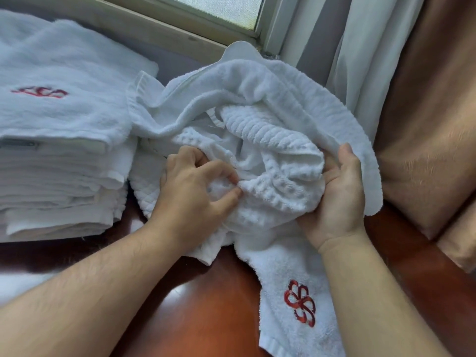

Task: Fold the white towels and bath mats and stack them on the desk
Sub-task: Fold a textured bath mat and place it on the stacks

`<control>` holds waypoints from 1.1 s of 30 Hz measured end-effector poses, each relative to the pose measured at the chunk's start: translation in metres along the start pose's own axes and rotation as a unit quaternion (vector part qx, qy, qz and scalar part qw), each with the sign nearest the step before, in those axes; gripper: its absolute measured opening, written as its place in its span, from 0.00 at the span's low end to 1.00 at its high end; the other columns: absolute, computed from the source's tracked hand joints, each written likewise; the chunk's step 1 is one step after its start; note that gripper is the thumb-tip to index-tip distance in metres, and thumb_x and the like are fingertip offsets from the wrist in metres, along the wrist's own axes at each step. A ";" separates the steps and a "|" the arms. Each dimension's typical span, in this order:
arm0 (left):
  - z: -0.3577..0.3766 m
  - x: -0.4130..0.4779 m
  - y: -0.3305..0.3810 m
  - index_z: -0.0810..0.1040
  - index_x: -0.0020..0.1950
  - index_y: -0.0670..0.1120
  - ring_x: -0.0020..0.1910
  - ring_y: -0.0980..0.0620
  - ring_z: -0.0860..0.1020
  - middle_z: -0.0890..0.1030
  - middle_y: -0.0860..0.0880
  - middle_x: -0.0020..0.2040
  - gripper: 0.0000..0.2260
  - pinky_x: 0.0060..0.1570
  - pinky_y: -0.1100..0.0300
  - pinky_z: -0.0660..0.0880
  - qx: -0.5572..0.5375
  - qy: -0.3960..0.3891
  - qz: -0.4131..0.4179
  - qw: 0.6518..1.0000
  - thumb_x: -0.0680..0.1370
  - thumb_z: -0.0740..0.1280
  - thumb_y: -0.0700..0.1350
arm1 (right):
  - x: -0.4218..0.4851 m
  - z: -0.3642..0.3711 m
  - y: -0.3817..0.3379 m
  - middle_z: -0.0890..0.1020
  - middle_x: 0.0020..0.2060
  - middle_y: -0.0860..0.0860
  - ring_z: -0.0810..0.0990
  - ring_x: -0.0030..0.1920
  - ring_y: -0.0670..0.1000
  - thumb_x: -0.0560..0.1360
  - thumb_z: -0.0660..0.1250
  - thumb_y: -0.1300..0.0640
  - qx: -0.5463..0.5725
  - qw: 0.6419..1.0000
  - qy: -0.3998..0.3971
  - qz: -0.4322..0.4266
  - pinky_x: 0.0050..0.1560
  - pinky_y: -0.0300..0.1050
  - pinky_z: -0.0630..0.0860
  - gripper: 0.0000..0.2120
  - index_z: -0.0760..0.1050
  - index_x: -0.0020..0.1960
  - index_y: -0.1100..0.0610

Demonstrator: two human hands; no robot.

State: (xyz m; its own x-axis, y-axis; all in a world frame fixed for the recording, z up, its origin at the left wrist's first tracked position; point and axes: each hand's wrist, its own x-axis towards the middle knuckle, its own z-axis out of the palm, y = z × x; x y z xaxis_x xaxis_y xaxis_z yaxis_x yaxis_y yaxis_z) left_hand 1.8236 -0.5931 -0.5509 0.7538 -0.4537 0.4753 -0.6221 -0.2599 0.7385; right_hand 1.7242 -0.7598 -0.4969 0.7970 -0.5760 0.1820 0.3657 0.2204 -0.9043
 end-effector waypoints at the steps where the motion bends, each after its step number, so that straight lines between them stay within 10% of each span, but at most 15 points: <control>1: 0.000 0.000 0.001 0.82 0.50 0.62 0.58 0.54 0.64 0.66 0.59 0.50 0.09 0.69 0.49 0.65 -0.001 0.003 0.001 1.000 0.72 0.70 0.60 | -0.001 0.002 0.001 0.78 0.66 0.63 0.77 0.67 0.62 0.83 0.52 0.37 -0.026 0.999 0.002 -0.022 0.72 0.66 0.68 0.33 0.72 0.71 0.63; 8: -0.002 -0.002 0.005 0.65 0.76 0.64 0.63 0.58 0.61 0.67 0.62 0.59 0.30 0.70 0.56 0.62 -0.017 -0.044 -0.005 0.999 0.73 0.62 0.57 | -0.008 0.004 0.012 0.77 0.69 0.50 0.74 0.71 0.50 0.75 0.63 0.29 -0.256 0.950 -0.046 -0.171 0.73 0.58 0.68 0.31 0.75 0.69 0.48; 12: -0.003 -0.001 0.003 0.55 0.81 0.60 0.74 0.61 0.55 0.64 0.63 0.71 0.37 0.76 0.52 0.56 -0.064 -0.053 -0.011 0.996 0.71 0.55 0.63 | -0.005 0.006 0.017 0.81 0.62 0.49 0.78 0.65 0.45 0.76 0.67 0.37 -0.369 0.909 0.018 -0.194 0.68 0.53 0.74 0.06 0.80 0.52 0.32; 18: 0.002 -0.001 0.004 0.45 0.82 0.60 0.78 0.64 0.45 0.49 0.73 0.74 0.39 0.75 0.61 0.45 -0.092 -0.044 0.023 0.995 0.71 0.51 0.65 | -0.007 0.012 -0.005 0.83 0.59 0.64 0.83 0.60 0.62 0.81 0.63 0.45 -0.012 0.992 0.035 -0.125 0.63 0.66 0.76 0.25 0.77 0.64 0.67; 22: 0.001 -0.001 0.002 0.46 0.81 0.62 0.78 0.67 0.48 0.53 0.70 0.75 0.37 0.75 0.62 0.49 -0.157 -0.016 0.041 0.987 0.74 0.55 0.65 | -0.008 0.010 -0.013 0.78 0.65 0.65 0.78 0.65 0.65 0.80 0.63 0.44 0.087 0.996 -0.017 -0.017 0.69 0.64 0.71 0.29 0.73 0.69 0.67; 27: -0.004 0.000 -0.001 0.65 0.76 0.63 0.75 0.67 0.58 0.61 0.60 0.77 0.30 0.74 0.61 0.57 -0.229 -0.001 0.023 0.973 0.74 0.55 0.67 | 0.001 0.004 0.000 0.83 0.51 0.63 0.83 0.55 0.62 0.81 0.59 0.40 -0.144 0.986 -0.018 0.077 0.59 0.57 0.79 0.25 0.77 0.50 0.63; 33: -0.004 0.012 0.010 0.79 0.52 0.42 0.47 0.45 0.76 0.76 0.41 0.47 0.34 0.48 0.57 0.75 -0.136 0.047 -0.018 0.989 0.77 0.52 0.71 | 0.004 -0.002 0.000 0.86 0.45 0.53 0.85 0.50 0.55 0.83 0.54 0.38 -0.138 0.979 -0.141 0.055 0.52 0.47 0.80 0.27 0.76 0.69 0.55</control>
State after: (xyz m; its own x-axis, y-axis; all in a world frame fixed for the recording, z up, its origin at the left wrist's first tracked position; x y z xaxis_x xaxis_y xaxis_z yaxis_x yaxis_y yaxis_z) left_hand 1.8276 -0.5974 -0.5360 0.7989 -0.3635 0.4791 -0.5243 -0.0306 0.8510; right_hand 1.7268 -0.7633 -0.4971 0.9393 -0.3124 0.1420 0.1578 0.0257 -0.9871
